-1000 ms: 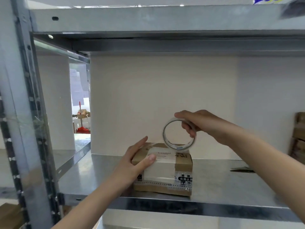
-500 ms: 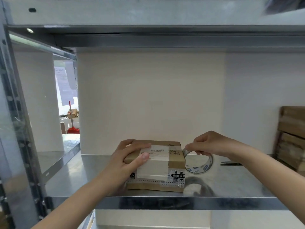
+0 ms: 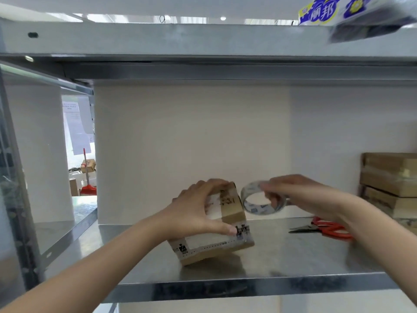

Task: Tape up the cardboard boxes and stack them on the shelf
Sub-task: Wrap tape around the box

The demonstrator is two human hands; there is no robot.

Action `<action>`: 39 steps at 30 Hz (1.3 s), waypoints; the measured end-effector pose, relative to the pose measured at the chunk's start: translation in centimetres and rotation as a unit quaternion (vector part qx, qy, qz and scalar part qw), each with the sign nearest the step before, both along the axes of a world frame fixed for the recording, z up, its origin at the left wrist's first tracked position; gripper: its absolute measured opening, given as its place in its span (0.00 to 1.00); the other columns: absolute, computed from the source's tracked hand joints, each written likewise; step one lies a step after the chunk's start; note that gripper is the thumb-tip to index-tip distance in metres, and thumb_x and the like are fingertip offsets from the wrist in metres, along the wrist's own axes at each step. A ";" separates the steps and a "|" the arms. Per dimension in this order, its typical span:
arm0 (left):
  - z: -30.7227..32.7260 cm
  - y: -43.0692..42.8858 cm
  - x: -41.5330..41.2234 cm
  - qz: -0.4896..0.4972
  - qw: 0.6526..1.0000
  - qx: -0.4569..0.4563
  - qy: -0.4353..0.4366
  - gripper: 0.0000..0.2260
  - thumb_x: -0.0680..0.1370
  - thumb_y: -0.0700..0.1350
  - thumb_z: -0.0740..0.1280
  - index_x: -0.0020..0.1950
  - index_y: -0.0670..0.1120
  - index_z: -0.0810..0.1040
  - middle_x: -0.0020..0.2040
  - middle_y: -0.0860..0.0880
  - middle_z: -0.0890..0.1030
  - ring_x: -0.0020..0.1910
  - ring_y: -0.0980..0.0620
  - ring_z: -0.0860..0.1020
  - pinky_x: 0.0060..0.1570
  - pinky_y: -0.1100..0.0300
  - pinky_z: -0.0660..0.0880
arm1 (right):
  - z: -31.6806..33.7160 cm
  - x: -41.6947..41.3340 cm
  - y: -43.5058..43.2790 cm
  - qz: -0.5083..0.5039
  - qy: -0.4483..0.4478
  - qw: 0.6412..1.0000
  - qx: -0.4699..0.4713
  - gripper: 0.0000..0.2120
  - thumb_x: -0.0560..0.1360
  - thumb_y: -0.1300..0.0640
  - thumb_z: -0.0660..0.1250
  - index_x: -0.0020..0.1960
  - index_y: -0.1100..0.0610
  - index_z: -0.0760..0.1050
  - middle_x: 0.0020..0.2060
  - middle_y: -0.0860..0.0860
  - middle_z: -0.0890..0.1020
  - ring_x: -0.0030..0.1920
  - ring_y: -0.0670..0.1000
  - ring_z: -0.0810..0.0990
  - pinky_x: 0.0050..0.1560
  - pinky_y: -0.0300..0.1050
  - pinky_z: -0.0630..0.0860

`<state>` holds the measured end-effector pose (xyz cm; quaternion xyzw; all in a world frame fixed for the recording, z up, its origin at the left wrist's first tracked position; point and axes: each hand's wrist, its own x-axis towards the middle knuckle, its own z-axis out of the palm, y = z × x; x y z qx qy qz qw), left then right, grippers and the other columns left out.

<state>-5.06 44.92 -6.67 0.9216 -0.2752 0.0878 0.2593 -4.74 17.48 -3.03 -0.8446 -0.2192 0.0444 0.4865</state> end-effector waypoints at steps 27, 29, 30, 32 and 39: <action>-2.0 2.4 -3.2 0.024 0.977 -0.214 -0.012 0.40 0.62 0.75 0.70 0.69 0.69 0.57 0.70 0.65 0.65 0.70 0.63 0.68 0.74 0.48 0.65 | -0.6 1.8 3.8 -0.095 -0.039 0.995 0.018 0.22 0.74 0.45 0.73 0.33 0.56 0.66 0.26 0.47 0.65 0.26 0.44 0.64 0.39 0.42 0.61; 1.6 2.5 -3.4 0.042 0.991 -0.118 -0.041 0.43 0.60 0.77 0.67 0.71 0.69 0.55 0.74 0.67 0.56 0.72 0.63 0.61 0.73 0.53 0.61 | -0.1 1.9 4.1 -0.087 -0.046 0.995 0.021 0.22 0.74 0.46 0.73 0.33 0.55 0.65 0.26 0.47 0.65 0.26 0.44 0.64 0.37 0.42 0.60; 3.3 2.1 -3.4 0.044 0.995 -0.085 -0.035 0.46 0.61 0.77 0.68 0.74 0.68 0.53 0.75 0.68 0.53 0.74 0.62 0.58 0.73 0.55 0.59 | 0.1 1.9 4.2 -0.084 -0.046 0.995 0.018 0.22 0.74 0.46 0.73 0.32 0.55 0.66 0.26 0.47 0.66 0.26 0.44 0.64 0.38 0.42 0.60; 5.8 0.5 -2.9 0.042 0.999 0.009 -0.013 0.51 0.63 0.76 0.70 0.79 0.63 0.49 0.80 0.64 0.50 0.79 0.60 0.49 0.76 0.54 0.54 | 0.4 1.9 4.5 -0.084 -0.046 0.995 0.006 0.22 0.73 0.44 0.73 0.33 0.56 0.67 0.26 0.47 0.66 0.27 0.46 0.64 0.41 0.44 0.60; 5.2 -0.9 -0.5 0.022 0.998 0.044 0.050 0.47 0.62 0.70 0.76 0.76 0.59 0.63 0.70 0.60 0.71 0.68 0.56 0.71 0.69 0.56 0.69 | 0.6 1.7 3.7 -0.070 -0.044 0.996 0.018 0.22 0.75 0.37 0.66 0.36 0.55 0.75 0.28 0.48 0.73 0.31 0.47 0.70 0.44 0.40 0.68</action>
